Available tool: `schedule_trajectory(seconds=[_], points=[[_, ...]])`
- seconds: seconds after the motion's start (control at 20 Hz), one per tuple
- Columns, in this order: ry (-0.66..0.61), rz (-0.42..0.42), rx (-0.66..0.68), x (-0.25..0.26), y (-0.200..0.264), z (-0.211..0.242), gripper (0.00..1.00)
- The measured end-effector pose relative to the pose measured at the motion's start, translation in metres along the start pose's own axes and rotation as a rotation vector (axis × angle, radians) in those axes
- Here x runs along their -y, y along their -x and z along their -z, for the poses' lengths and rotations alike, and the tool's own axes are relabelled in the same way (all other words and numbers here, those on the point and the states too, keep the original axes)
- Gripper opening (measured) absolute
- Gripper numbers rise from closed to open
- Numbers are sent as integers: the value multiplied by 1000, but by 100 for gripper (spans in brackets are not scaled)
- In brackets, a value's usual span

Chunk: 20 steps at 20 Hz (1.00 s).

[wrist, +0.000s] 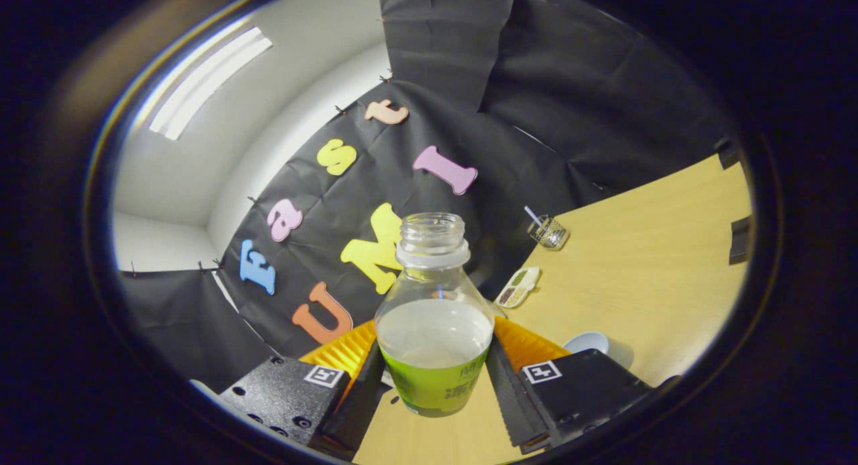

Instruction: Take the bottle from table, then pour the juice into the cup, finally place the bottle on the coaster

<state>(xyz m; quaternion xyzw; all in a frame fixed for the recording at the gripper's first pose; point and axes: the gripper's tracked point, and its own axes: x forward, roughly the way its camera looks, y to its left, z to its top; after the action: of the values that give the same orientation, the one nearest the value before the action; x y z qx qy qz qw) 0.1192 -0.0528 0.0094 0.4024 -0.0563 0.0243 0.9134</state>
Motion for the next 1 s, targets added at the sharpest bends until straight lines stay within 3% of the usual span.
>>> schedule_trajectory(seconds=[0.35,0.6,1.0], points=[[284,-20,29,-19,8,14,82],[523,87,-39,-5,0,41,82],[677,140,-94,6,-28,72,83]])
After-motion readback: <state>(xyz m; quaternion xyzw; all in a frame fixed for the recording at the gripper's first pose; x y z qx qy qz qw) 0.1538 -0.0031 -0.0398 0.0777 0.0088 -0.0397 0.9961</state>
